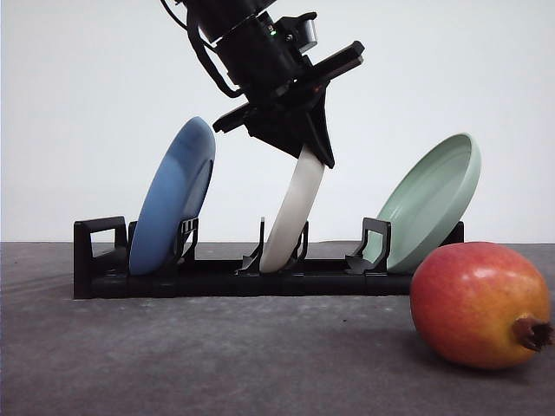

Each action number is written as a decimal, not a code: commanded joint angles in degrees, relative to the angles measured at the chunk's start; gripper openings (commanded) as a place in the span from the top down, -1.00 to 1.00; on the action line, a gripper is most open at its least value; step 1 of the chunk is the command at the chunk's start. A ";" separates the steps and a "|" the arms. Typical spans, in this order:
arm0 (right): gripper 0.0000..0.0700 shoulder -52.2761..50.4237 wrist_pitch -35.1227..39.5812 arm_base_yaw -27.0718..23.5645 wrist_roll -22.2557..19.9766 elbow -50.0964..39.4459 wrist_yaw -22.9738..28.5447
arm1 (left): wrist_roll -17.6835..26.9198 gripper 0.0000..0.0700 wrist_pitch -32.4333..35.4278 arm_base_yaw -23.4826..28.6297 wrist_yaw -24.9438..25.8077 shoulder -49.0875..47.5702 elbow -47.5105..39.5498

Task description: Place pomegranate in white plate

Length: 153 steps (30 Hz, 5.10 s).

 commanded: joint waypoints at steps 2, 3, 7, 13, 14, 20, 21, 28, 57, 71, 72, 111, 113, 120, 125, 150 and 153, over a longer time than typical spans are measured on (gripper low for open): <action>-0.79 0.17 0.44 -0.04 0.39 1.01 0.02 | -1.11 0.98 0.46 -0.68 0.37 -0.51 1.29; -0.79 0.17 0.44 -0.04 0.39 1.01 0.02 | -1.39 0.98 0.46 -0.68 0.37 -1.07 1.29; -0.79 0.20 0.42 -0.04 0.37 1.01 0.02 | -2.69 0.98 0.41 -0.70 0.37 -5.02 1.29; -0.79 0.20 0.39 -0.04 0.39 1.01 0.04 | -4.50 0.98 -2.60 -1.48 0.44 -13.10 1.29; -0.79 0.20 0.42 -0.04 0.39 1.01 0.04 | -4.50 0.98 -3.37 -1.76 0.44 -14.48 1.29; -0.79 0.20 0.35 -0.04 0.55 1.01 0.02 | -1.50 0.98 -12.47 -5.61 0.46 -23.63 1.29; -0.79 0.20 0.32 -0.04 0.57 1.01 0.02 | -0.49 0.98 -14.51 -6.61 0.46 -25.00 1.27; -0.79 0.20 -0.38 -0.04 0.57 1.01 0.04 | 4.10 0.98 -27.99 -15.10 -0.62 -31.58 1.15; -0.78 0.20 -1.11 -0.04 0.57 1.01 0.04 | 4.65 0.98 1.25 -37.00 -31.56 -32.26 -39.28; -0.78 0.20 -1.14 -0.04 0.59 1.01 0.07 | 4.63 0.98 9.34 -37.00 -31.21 -28.24 -43.45; -0.78 0.20 -1.14 -0.04 0.59 1.01 0.04 | 4.63 0.98 9.67 -37.01 -31.19 -27.35 -43.45; -0.79 15.09 -15.95 14.06 -3.87 0.94 8.58 | -10.78 -0.70 -16.04 -36.96 -27.76 -67.80 -38.25; -0.82 18.55 -15.75 15.32 -3.84 0.94 10.27 | -12.35 -0.70 -18.08 -36.96 -27.78 -70.92 -38.25; -1.00 31.15 -12.46 19.58 -3.63 0.94 18.01 | -15.66 -0.70 -23.32 -36.96 -27.78 -80.17 -38.25; -1.00 39.90 -8.60 22.01 -3.29 0.94 21.69 | -17.75 -0.70 -27.48 -36.96 -27.84 -84.46 -38.25; -0.25 59.04 -7.22 29.36 -0.92 3.95 31.49 | -19.41 -0.69 -27.65 -36.96 -30.12 -86.66 -38.27; -0.25 59.08 -9.86 30.48 -0.77 7.90 31.47 | -19.41 -0.69 -27.60 -36.96 -30.92 -86.66 -38.27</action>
